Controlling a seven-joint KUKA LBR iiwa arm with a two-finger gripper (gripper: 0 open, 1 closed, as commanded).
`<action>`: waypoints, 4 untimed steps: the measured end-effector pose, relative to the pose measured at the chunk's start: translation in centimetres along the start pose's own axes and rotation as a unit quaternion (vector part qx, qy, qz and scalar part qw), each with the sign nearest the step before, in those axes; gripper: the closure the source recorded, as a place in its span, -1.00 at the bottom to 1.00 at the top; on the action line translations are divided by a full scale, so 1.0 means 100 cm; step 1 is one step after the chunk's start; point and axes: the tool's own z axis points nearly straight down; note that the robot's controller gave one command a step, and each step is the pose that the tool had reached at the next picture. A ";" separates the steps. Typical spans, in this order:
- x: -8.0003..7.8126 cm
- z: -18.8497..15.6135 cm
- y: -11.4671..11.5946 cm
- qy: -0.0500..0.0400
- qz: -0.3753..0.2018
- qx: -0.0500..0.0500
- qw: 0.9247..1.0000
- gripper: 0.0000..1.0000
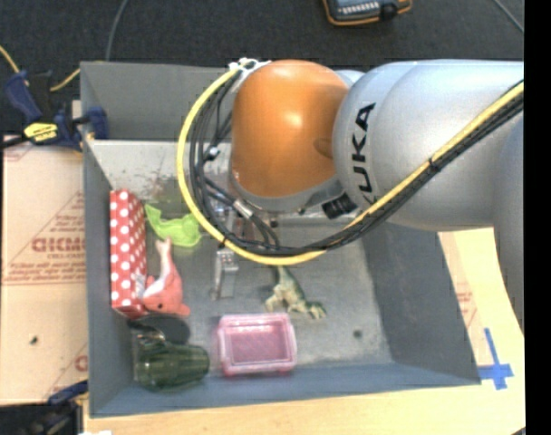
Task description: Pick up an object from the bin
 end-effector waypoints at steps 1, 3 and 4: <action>-0.001 -0.005 -0.001 -0.004 0.003 -0.001 1.000 -1.00; 0.003 0.097 0.040 -0.007 0.076 -0.003 0.997 -1.00; 0.005 0.129 0.039 -0.002 0.210 -0.001 0.978 -1.00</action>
Offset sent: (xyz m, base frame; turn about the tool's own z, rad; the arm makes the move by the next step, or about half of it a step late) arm -0.0061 0.0477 -0.1691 0.2583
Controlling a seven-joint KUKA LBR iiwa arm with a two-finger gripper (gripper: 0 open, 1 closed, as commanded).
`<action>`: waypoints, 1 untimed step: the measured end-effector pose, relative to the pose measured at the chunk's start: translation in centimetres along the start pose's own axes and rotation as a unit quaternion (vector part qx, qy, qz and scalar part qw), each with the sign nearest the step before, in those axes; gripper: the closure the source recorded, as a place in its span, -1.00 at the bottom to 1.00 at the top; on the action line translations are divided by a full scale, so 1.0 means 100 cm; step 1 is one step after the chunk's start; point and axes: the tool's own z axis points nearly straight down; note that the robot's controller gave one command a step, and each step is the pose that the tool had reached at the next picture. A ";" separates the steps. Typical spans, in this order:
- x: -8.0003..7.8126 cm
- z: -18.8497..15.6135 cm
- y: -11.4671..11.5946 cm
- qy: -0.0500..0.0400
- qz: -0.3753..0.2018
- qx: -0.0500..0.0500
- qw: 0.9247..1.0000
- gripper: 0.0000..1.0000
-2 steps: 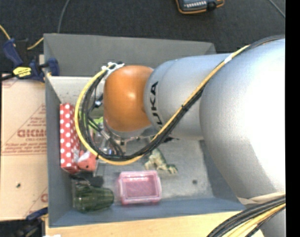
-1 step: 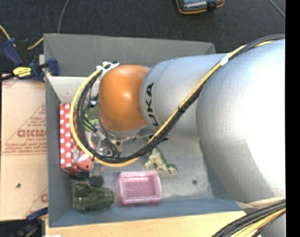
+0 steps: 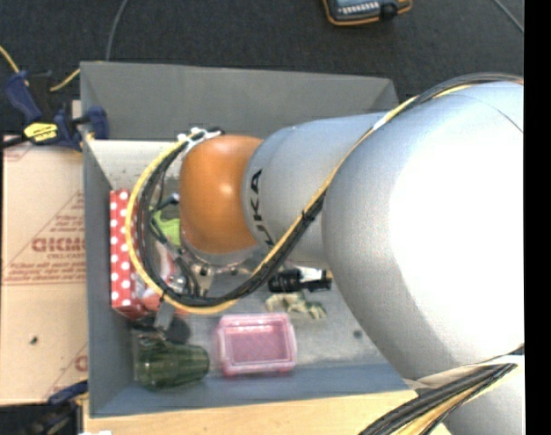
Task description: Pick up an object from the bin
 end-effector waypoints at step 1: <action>-0.004 0.037 0.013 -0.002 -0.037 -0.002 0.999 -1.00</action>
Offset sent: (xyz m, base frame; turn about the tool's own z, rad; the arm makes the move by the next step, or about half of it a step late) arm 0.0088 0.0097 -0.0401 0.1458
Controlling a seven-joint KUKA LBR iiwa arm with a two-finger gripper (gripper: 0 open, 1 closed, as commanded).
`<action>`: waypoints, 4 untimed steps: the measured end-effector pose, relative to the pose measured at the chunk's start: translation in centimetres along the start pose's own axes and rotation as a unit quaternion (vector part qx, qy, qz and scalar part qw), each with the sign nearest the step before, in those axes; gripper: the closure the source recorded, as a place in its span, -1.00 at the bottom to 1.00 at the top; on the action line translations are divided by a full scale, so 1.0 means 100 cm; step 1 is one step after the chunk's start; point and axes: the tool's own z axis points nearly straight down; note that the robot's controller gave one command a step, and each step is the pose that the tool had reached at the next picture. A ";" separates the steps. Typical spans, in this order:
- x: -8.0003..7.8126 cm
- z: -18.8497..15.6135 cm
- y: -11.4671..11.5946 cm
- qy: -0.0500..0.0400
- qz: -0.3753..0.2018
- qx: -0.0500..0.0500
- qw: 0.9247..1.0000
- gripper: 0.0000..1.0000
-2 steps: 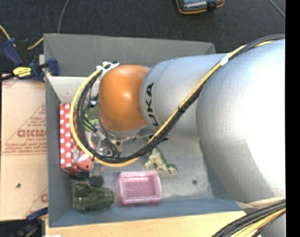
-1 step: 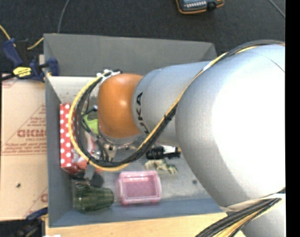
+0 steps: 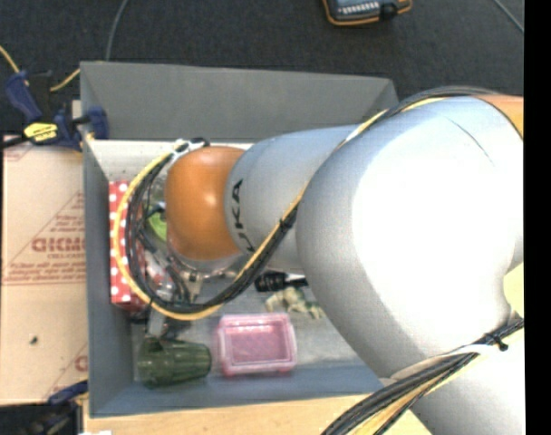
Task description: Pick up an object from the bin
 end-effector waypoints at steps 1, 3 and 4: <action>0.005 0.001 -0.001 0.013 0.104 0.007 0.994 1.00; 0.003 -0.023 -0.002 0.008 0.105 0.005 0.994 1.00; 0.001 -0.058 -0.002 0.007 0.104 0.003 0.995 1.00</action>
Offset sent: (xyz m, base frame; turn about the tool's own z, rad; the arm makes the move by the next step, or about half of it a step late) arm 0.0000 0.0000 0.0000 0.0000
